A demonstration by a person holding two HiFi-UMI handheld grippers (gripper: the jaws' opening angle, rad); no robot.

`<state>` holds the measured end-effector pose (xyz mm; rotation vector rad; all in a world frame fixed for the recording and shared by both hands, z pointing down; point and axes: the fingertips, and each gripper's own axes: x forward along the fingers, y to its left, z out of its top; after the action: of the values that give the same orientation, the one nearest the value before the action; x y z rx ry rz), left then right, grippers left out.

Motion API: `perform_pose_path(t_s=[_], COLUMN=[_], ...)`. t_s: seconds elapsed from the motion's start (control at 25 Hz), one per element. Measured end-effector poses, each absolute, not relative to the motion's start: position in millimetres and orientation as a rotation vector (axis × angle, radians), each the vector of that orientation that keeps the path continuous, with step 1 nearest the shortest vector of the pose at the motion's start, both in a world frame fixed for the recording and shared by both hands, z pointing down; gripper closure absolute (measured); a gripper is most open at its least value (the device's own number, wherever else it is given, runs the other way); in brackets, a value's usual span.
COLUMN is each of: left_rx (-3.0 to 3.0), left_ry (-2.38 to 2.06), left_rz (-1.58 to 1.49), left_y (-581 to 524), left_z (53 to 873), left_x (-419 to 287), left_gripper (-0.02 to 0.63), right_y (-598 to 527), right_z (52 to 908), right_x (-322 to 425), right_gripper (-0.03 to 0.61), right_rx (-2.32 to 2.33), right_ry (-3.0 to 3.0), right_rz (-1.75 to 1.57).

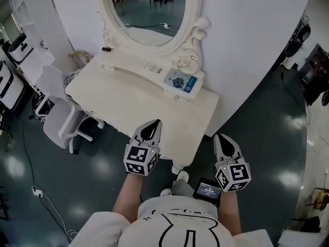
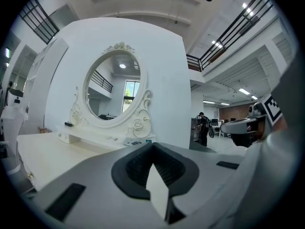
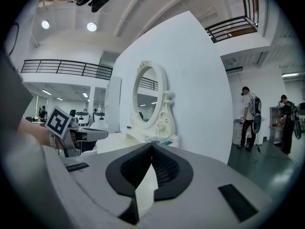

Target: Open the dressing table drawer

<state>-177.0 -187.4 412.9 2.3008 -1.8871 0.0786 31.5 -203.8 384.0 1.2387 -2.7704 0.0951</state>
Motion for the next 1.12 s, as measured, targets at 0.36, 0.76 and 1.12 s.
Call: perform_pose_path(t_s=[0.36, 0.76, 1.12], left_rx=[2.278, 2.208, 2.218], left_ry=[-1.934, -1.962, -1.824], left_rz=[0.099, 0.172, 0.261], left_y=[-253, -294, -318], left_z=[406, 422, 454], left_x=[-175, -167, -160], left_gripper=[0.594, 0.594, 0.495], right_y=[-277, -326, -344], right_z=[385, 396, 422], right_x=[30, 33, 23], right_gripper=[0.554, 0.554, 0.554], right_rx=[1.186, 1.087, 1.061], right_ry=[-2.811, -2.84, -2.797], right_rz=[0.12, 0.167, 0.245])
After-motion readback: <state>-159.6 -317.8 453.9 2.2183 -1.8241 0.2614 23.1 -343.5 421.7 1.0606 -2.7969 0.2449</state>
